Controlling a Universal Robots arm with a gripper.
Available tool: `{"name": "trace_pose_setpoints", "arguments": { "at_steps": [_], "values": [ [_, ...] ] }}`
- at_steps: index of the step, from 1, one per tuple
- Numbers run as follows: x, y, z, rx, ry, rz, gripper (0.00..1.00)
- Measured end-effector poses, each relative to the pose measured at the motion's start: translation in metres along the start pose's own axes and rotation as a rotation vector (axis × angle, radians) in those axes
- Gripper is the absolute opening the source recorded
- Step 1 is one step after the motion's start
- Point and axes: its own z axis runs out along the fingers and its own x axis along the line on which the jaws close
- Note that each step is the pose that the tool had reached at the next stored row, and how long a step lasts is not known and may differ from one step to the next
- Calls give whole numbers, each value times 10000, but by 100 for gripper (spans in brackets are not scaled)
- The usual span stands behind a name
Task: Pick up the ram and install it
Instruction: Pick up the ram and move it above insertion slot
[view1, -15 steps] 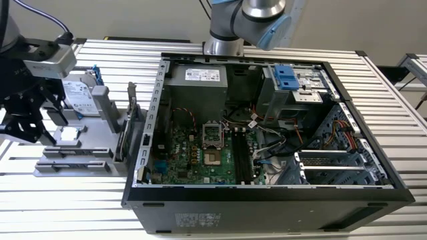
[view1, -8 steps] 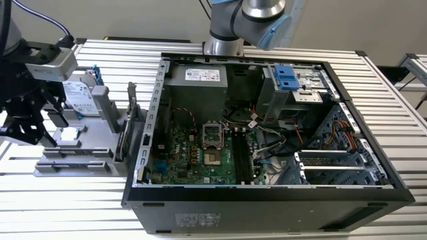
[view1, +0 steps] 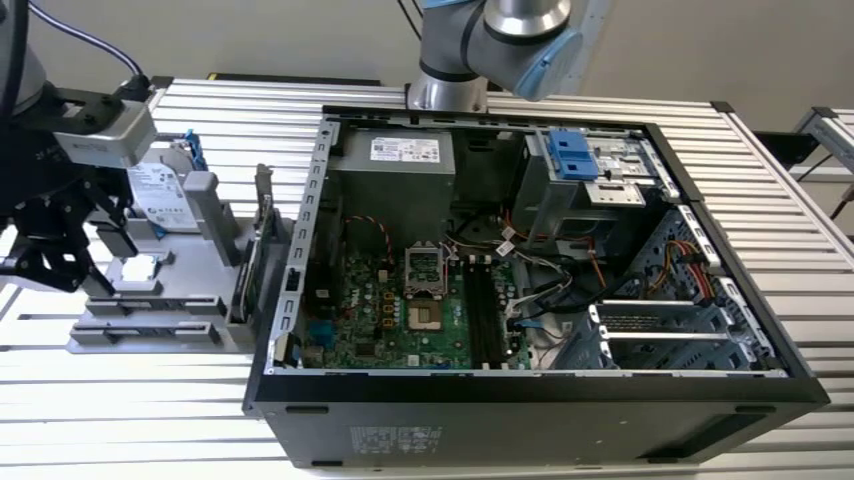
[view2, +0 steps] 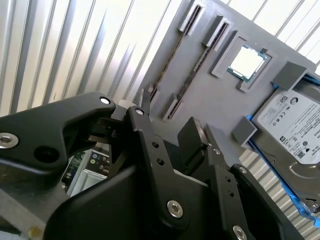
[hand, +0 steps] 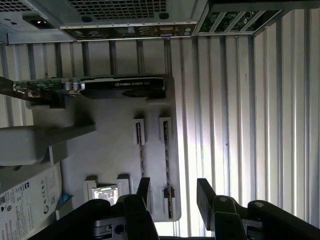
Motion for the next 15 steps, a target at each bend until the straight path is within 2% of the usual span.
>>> {"name": "trace_pose_setpoints", "arguments": {
  "at_steps": [15],
  "values": [
    [1, 0, 166, 0, 0, -1, 100]
  ]
}}
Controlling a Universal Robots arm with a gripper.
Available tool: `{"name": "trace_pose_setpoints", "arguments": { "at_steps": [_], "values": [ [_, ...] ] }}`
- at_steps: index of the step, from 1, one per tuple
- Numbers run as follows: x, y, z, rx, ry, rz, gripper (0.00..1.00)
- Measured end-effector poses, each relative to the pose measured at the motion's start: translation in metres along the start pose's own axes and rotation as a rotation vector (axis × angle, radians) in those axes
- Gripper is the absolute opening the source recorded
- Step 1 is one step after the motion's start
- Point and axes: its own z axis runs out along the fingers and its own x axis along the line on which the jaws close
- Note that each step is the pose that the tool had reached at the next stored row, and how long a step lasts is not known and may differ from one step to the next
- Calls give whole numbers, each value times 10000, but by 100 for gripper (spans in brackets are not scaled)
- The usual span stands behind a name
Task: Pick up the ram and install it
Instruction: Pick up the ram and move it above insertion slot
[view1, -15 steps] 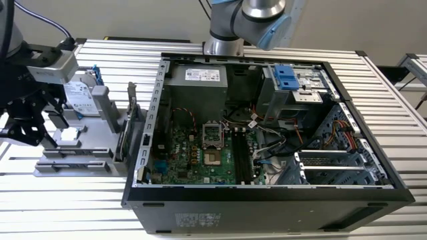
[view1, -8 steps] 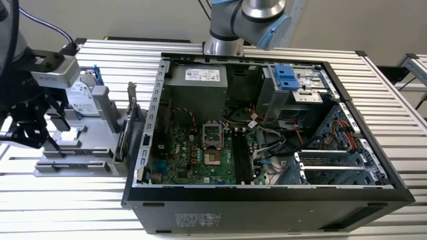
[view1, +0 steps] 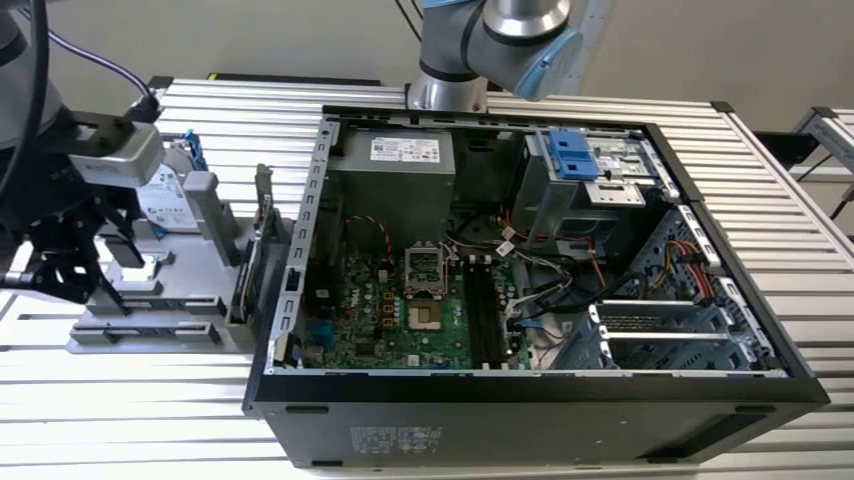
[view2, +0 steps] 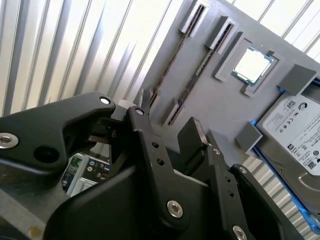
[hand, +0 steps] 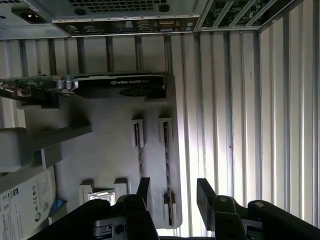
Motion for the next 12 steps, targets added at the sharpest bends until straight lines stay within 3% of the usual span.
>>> {"name": "trace_pose_setpoints", "arguments": {
  "at_steps": [12],
  "values": [
    [1, -17, 122, -1, 0, -56, 100]
  ]
}}
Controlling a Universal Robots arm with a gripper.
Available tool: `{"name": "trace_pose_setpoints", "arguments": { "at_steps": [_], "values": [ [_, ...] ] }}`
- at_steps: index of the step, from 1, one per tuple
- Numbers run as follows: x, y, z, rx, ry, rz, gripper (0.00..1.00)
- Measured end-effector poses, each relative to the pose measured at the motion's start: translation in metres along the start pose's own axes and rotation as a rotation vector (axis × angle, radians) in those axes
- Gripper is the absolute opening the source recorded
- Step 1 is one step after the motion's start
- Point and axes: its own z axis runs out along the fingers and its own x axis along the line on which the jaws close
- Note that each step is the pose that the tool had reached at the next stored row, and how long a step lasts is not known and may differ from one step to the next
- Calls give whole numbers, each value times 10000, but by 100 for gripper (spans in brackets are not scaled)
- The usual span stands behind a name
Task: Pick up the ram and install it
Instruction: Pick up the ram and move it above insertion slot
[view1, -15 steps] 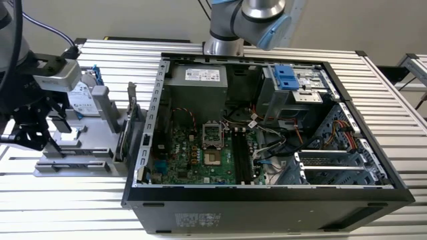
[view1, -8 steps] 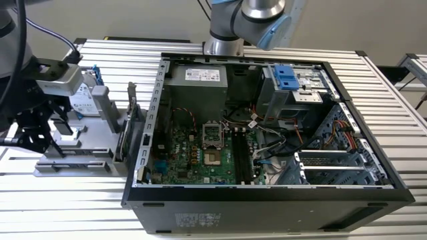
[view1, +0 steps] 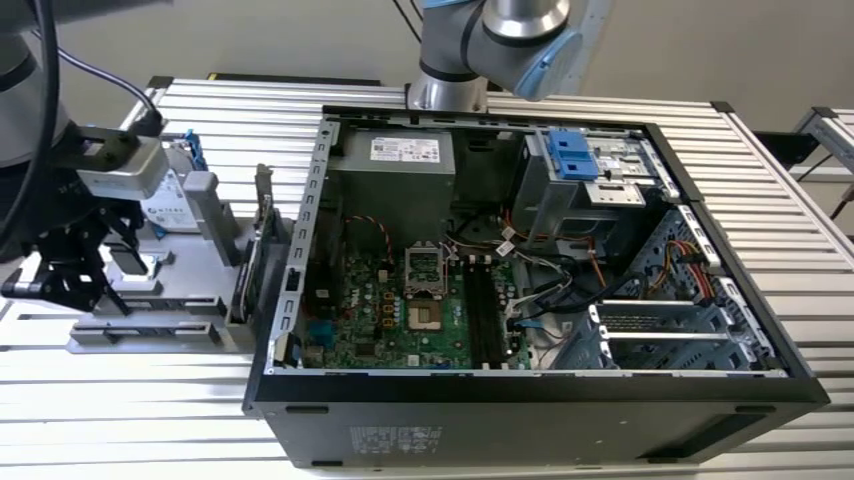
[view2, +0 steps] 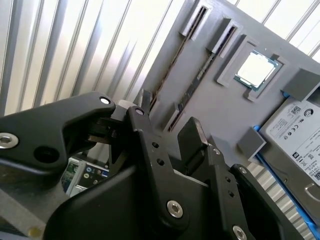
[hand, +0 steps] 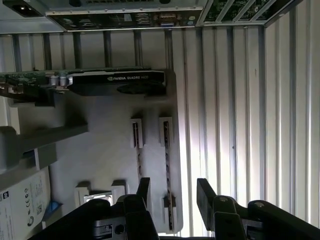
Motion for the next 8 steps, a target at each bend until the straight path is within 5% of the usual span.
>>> {"name": "trace_pose_setpoints", "arguments": {
  "at_steps": [8],
  "values": [
    [1, -5, 72, -2, -1, -105, 100]
  ]
}}
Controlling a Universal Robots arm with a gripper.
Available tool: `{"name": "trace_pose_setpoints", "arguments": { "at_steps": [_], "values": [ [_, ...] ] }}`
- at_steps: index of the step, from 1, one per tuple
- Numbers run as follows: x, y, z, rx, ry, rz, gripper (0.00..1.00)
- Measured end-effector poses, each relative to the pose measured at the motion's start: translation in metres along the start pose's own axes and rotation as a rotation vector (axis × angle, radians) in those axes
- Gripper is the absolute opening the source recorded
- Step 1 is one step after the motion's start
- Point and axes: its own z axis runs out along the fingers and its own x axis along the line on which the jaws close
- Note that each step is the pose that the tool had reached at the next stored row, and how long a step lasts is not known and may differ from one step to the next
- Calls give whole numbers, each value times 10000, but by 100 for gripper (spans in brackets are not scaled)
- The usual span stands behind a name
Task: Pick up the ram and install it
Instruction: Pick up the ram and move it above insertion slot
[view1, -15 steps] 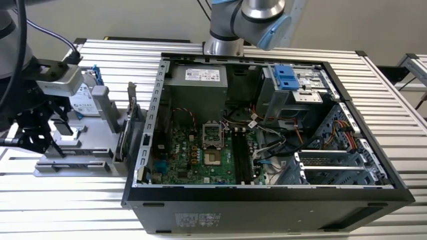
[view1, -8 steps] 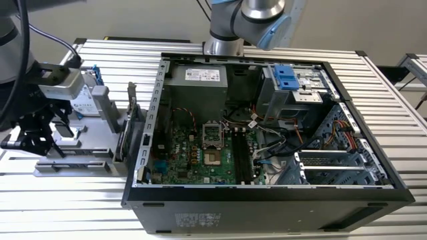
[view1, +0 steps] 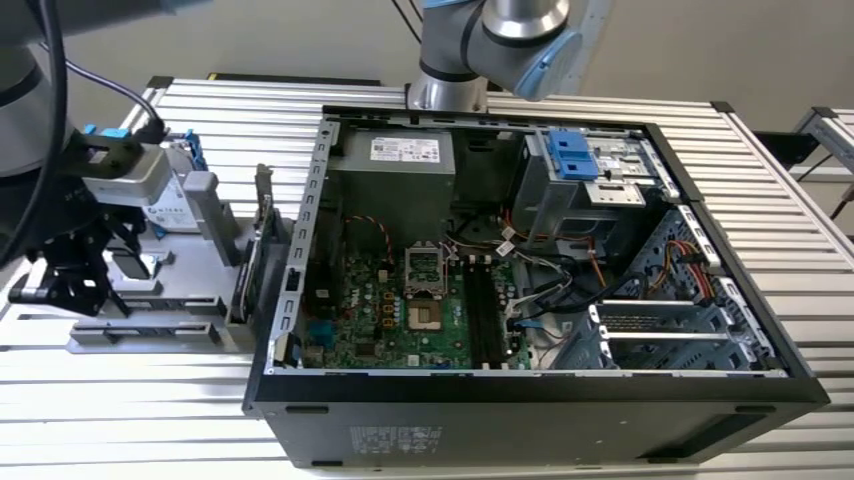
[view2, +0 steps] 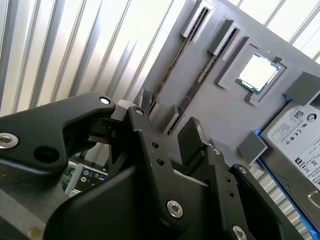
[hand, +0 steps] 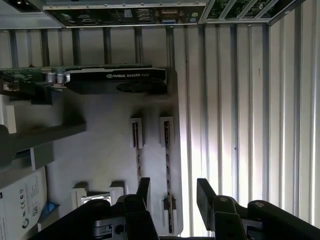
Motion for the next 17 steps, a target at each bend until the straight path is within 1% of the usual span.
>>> {"name": "trace_pose_setpoints", "arguments": {
  "at_steps": [7, 17],
  "values": [
    [0, 0, 66, 1, -3, -131, 100],
    [1, -9, 154, -1, -2, -175, 100]
  ]
}}
